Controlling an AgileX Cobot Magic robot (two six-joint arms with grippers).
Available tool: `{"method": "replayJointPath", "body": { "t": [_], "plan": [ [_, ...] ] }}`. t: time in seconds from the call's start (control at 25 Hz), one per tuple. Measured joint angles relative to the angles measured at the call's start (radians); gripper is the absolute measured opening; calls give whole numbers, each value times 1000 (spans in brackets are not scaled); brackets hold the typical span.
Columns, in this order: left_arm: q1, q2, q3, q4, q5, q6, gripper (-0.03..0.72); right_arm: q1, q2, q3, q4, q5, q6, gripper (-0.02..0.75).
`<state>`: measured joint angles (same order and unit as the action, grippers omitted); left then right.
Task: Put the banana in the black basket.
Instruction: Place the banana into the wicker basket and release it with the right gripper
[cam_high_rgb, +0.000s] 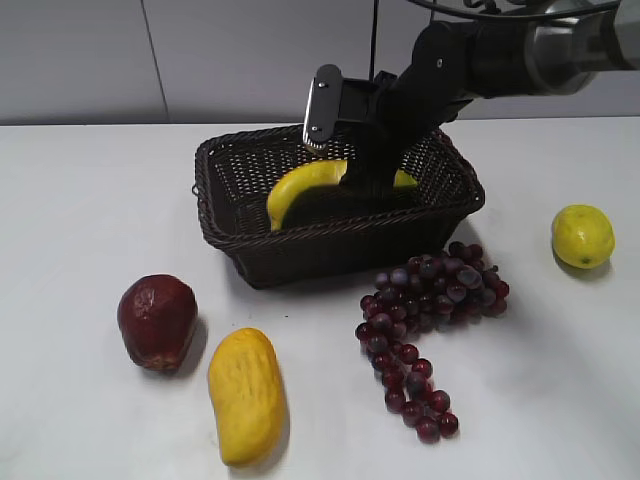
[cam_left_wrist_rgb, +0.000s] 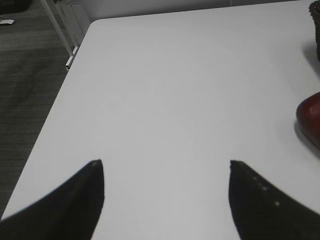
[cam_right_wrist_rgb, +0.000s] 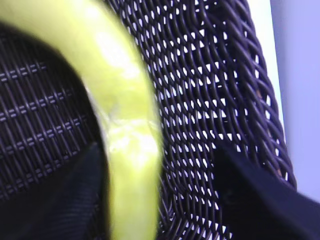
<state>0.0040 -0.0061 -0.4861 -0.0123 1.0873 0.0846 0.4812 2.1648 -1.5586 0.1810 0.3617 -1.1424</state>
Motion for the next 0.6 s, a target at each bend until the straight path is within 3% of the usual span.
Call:
{"method": "replayJointPath", "body": {
  "t": [0.08,0.32,0.6],
  "plan": [
    [0,0,0,0,0,0,575,0,0,0,0,0,0,623],
    [0,0,0,0,0,0,575,0,-13,-1,0,3,39,628],
    [0,0,0,0,0,0,575,-60,-100,-43,-49,112,505,603]
  ]
}}
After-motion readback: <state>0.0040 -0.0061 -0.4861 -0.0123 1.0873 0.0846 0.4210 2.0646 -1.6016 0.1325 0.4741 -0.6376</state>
